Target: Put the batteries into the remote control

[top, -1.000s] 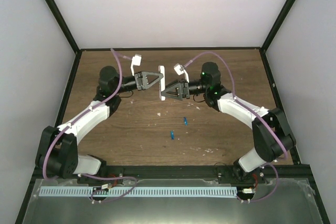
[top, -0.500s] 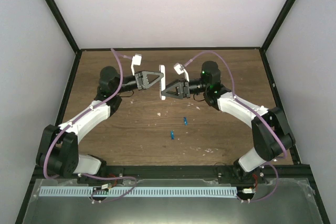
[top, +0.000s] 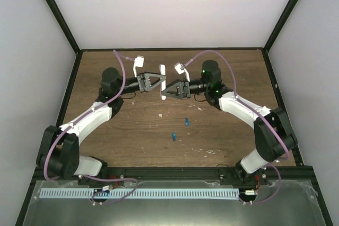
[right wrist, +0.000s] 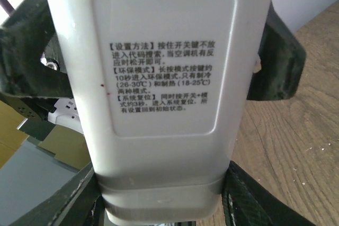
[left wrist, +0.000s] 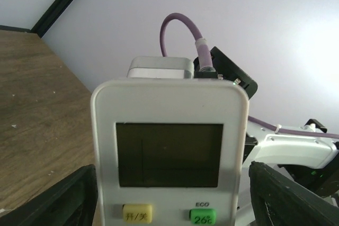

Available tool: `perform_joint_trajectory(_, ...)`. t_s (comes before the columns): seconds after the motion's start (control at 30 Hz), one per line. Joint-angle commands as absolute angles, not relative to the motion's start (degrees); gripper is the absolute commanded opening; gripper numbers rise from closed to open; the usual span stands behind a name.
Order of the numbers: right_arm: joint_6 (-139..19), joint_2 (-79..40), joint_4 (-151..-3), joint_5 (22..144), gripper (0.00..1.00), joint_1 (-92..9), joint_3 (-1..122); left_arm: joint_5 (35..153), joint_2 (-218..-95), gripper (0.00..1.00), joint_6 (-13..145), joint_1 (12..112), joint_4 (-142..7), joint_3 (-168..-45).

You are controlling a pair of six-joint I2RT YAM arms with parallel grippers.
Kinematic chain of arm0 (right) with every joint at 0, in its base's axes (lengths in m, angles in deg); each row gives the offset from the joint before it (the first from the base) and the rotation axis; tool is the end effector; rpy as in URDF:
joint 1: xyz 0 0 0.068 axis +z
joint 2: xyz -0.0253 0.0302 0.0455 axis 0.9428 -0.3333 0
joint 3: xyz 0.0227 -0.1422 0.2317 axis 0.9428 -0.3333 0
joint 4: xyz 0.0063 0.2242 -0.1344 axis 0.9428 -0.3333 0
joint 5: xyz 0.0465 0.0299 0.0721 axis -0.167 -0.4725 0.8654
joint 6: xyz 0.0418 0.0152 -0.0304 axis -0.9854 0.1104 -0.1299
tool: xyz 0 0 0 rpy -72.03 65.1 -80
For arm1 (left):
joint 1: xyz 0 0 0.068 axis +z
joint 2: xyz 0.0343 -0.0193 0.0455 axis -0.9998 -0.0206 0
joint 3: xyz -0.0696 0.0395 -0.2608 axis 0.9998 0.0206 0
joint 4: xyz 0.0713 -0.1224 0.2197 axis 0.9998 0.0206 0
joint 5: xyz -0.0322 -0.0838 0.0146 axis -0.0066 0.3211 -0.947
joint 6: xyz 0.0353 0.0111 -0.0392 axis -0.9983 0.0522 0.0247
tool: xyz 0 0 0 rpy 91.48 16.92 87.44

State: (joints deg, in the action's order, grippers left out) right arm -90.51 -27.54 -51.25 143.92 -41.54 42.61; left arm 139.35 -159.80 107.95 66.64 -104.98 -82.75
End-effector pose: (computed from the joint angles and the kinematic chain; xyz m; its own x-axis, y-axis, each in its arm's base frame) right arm 0.2833 0.1950 0.2940 -0.6735 -0.1233 -0.7288 -0.7258 -0.0762 0.6837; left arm 0.2707 -0.1414 0.3162 -0.6847 -0.2344 -0.6901 0.6895 0.0982 -0.7176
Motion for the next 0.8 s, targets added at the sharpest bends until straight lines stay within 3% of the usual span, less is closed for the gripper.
perform_joint_trajectory(0.0, -87.2, -27.2, -54.4, 142.3, 0.41, -41.6, 45.9, 138.4, -159.9, 0.8, 105.6, 66.4, -104.9, -81.9)
perform_joint_trajectory(0.23, -76.9, -26.5, -69.8, 133.4, 0.4, -41.6, 48.4, 127.8, -157.1, 0.98, 99.4, 67.1, -95.0, -82.7)
perform_joint_trajectory(0.43, -68.1, -25.3, -85.2, 121.8, 0.4, -41.6, 51.2, 115.3, -153.9, 1.0, 95.2, 68.8, -84.1, -83.9)
perform_joint_trajectory(0.77, -57.8, -32.8, -109.3, 91.1, 0.4, -31.2, 66.7, 111.0, -157.9, 1.0, 88.8, 68.2, -69.6, -89.1)
